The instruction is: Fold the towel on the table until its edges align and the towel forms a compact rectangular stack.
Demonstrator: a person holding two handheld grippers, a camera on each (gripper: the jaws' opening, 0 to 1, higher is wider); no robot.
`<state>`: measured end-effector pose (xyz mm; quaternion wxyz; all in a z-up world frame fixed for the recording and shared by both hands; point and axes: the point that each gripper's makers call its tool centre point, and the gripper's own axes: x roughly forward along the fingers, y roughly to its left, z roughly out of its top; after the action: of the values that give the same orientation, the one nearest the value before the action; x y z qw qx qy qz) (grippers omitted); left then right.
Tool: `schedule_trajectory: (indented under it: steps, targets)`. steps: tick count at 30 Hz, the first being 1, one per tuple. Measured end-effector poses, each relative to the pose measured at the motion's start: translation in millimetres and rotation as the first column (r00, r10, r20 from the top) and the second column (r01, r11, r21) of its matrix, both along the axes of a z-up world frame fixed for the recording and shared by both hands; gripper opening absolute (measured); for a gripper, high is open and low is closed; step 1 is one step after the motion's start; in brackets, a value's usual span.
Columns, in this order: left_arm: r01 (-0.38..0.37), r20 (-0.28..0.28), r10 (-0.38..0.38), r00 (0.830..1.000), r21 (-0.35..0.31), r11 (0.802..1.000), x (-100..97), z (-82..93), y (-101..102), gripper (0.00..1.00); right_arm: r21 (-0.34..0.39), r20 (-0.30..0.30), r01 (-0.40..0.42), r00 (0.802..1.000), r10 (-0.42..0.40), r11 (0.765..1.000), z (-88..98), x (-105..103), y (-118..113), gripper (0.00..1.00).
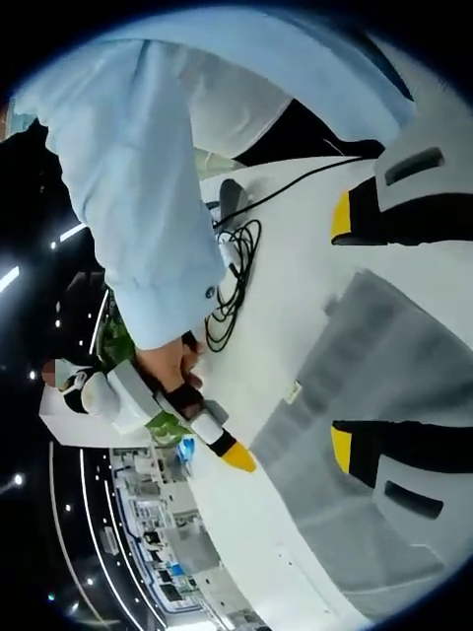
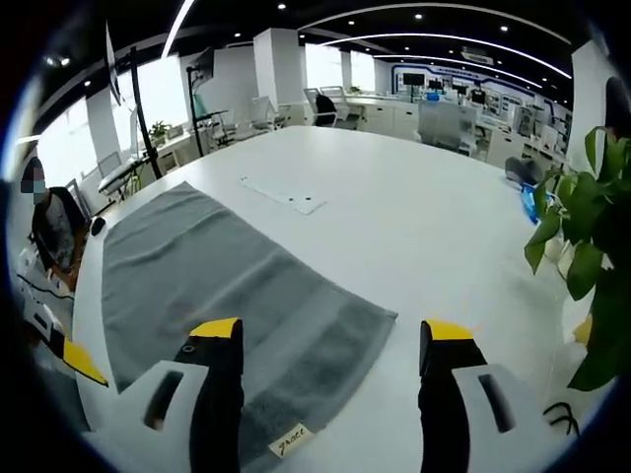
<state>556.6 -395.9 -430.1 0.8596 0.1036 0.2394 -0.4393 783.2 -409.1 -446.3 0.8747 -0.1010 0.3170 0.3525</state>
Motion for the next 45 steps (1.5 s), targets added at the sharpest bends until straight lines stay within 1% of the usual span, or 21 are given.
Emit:
schedule_trajectory:
  steps: [2, 4, 5, 6, 7, 8, 10, 12, 13, 15, 17, 20, 23, 26, 28, 29, 32, 34, 37, 41, 45]
  targets:
    - [0.018, -0.008, -0.018, 1.0, 0.016, 1.0, -2.7, -6.6, -3, 0.73, -0.003, -0.003, -0.005, 1.0, 0.005, 1.0, -4.0, 0, 0, 0.72]
    - [0.056, -0.03, -0.055, 0.998, 0.046, 0.997, -7.8, -15.0, -7, 0.73, -0.003, -0.011, -0.006, 1.0, 0.006, 1.0, -6.1, -2, 0, 0.72]
    - [0.082, -0.049, -0.079, 0.996, 0.065, 0.995, -11.5, -20.6, -9, 0.73, -0.005, -0.013, -0.008, 1.0, 0.008, 1.0, -9.6, -1, 0, 0.72]
    - [0.097, -0.055, -0.093, 0.994, 0.082, 0.992, -13.2, -23.8, -10, 0.72, -0.006, -0.015, -0.01, 1.0, 0.01, 1.0, -11.0, -1, 0, 0.71]
    - [0.126, -0.049, -0.121, 0.991, 0.114, 0.986, -14.4, -26.8, -11, 0.69, -0.01, -0.018, -0.012, 1.0, 0.012, 1.0, -11.8, -1, 0, 0.71]
    - [0.14, -0.039, -0.136, 0.99, 0.13, 0.982, -14.2, -27.7, -12, 0.68, -0.011, -0.019, -0.015, 1.0, 0.015, 1.0, -12.2, -1, 0, 0.7]
    - [0.149, -0.041, -0.145, 0.989, 0.127, 0.981, -13.2, -26.5, -18, 0.66, -0.016, -0.021, -0.024, 0.999, 0.024, 1.0, -14.6, 2, -1, 0.69]
    - [0.173, -0.048, -0.168, 0.985, 0.133, 0.976, -12.6, -26.8, -23, 0.66, -0.024, -0.027, -0.033, 0.999, 0.032, 0.999, -12.8, 2, -2, 0.68]
    - [0.187, -0.062, -0.18, 0.982, 0.137, 0.973, -13.3, -28.4, -25, 0.66, -0.027, -0.028, -0.037, 0.999, 0.036, 0.999, -12.8, 3, -2, 0.67]
    - [0.213, -0.085, -0.202, 0.976, 0.163, 0.963, -13.6, -33.1, -27, 0.66, -0.033, -0.029, -0.044, 0.999, 0.043, 0.999, -12.6, 7, -3, 0.66]
    - [0.237, -0.076, -0.227, 0.971, 0.175, 0.956, -12.2, -33.9, -31, 0.66, -0.045, -0.03, -0.056, 0.998, 0.054, 0.997, -12.5, 8, -4, 0.65]
    - [0.26, -0.092, -0.245, 0.965, 0.207, 0.943, -10.2, -38.1, -33, 0.67, -0.057, -0.031, -0.069, 0.997, 0.067, 0.996, -12.2, 8, -6, 0.64]
    - [0.273, -0.11, -0.254, 0.961, 0.232, 0.934, -8.5, -42.9, -36, 0.67, -0.071, -0.041, -0.087, 0.996, 0.084, 0.994, -15.1, 13, -6, 0.62]
    - [0.299, -0.114, -0.279, 0.954, 0.253, 0.92, -9.3, -45.3, -40, 0.66, -0.089, -0.043, -0.104, 0.994, 0.101, 0.991, -17.0, 16, -5, 0.58]
    - [0.32, -0.113, -0.3, 0.947, 0.277, 0.906, -8.9, -48.2, -42, 0.66, -0.096, -0.041, -0.117, 0.993, 0.114, 0.988, -17.0, 20, -4, 0.57]
    - [0.325, -0.111, -0.305, 0.946, 0.281, 0.903, -8.4, -49.0, -42, 0.67, -0.102, -0.043, -0.128, 0.991, 0.124, 0.986, -17.4, 23, -2, 0.57]
    - [0.344, -0.132, -0.318, 0.939, 0.303, 0.889, -7.9, -54.3, -43, 0.66, -0.121, -0.051, -0.154, 0.988, 0.148, 0.981, -20.6, 26, 0, 0.53]
    - [0.346, -0.133, -0.32, 0.938, 0.31, 0.886, -6.8, -55.3, -43, 0.66, -0.131, -0.063, -0.167, 0.985, 0.16, 0.977, -23.5, 29, 0, 0.51]
    - [0.342, -0.142, -0.313, 0.939, 0.305, 0.889, -6.6, -56.0, -43, 0.66, -0.138, -0.075, -0.172, 0.984, 0.163, 0.975, -30.2, 34, -1, 0.51]
    - [0.334, -0.135, -0.307, 0.942, 0.302, 0.893, -5.5, -56.2, -45, 0.65, -0.147, -0.091, -0.178, 0.982, 0.166, 0.973, -39.1, 39, -2, 0.5]
    - [0.344, -0.135, -0.317, 0.939, 0.298, 0.89, -7.9, -57.8, -49, 0.64, -0.145, -0.098, -0.177, 0.982, 0.164, 0.973, -41.5, 39, -3, 0.51]
